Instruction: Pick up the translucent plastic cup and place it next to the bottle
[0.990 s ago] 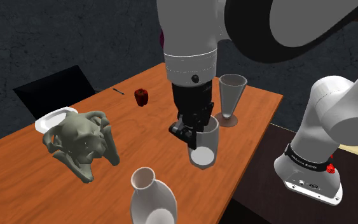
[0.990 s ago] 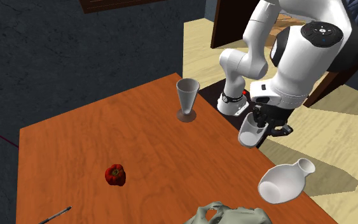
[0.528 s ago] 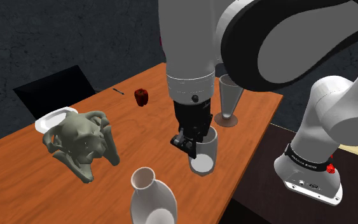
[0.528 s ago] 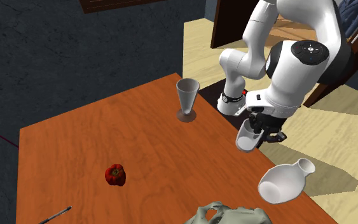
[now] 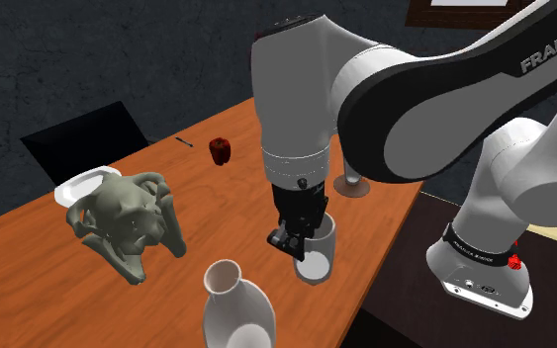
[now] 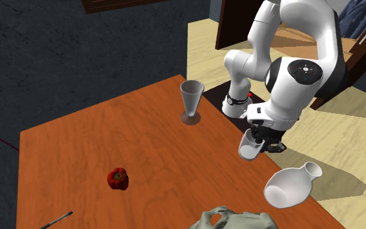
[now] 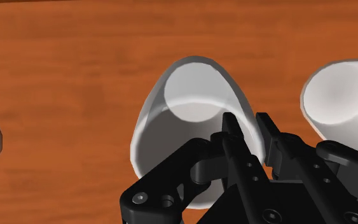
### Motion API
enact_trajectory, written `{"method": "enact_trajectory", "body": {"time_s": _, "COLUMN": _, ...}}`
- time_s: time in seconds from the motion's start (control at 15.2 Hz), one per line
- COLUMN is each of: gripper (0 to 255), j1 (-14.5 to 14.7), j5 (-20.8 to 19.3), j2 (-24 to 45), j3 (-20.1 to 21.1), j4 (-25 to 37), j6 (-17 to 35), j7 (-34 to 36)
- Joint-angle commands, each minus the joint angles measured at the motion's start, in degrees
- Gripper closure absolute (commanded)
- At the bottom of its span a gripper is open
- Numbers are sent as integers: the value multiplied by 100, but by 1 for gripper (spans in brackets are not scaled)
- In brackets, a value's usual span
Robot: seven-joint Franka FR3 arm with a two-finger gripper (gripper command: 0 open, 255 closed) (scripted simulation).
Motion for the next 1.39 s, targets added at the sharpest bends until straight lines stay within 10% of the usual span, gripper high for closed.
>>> {"method": "enact_trajectory", "body": {"time_s": 0.0, "gripper": 255, "j1": -2, "j5": -1, "j2": 73, "j3": 39, "j4": -91, "j6": 166, "j7": 10}}
{"method": "enact_trajectory", "body": {"time_s": 0.73, "gripper": 255, "j1": -16, "j5": -21, "j2": 233, "j3": 109, "j4": -239, "j6": 467, "j7": 29}}
{"method": "enact_trajectory", "body": {"time_s": 0.79, "gripper": 0, "j1": -15, "j5": -21, "j2": 233, "j3": 109, "j4": -239, "j6": 468, "j7": 29}}
{"method": "enact_trajectory", "body": {"time_s": 1.32, "gripper": 0, "j1": -15, "j5": -14, "j2": -64, "j3": -51, "j4": 125, "j6": -184, "j7": -22}}
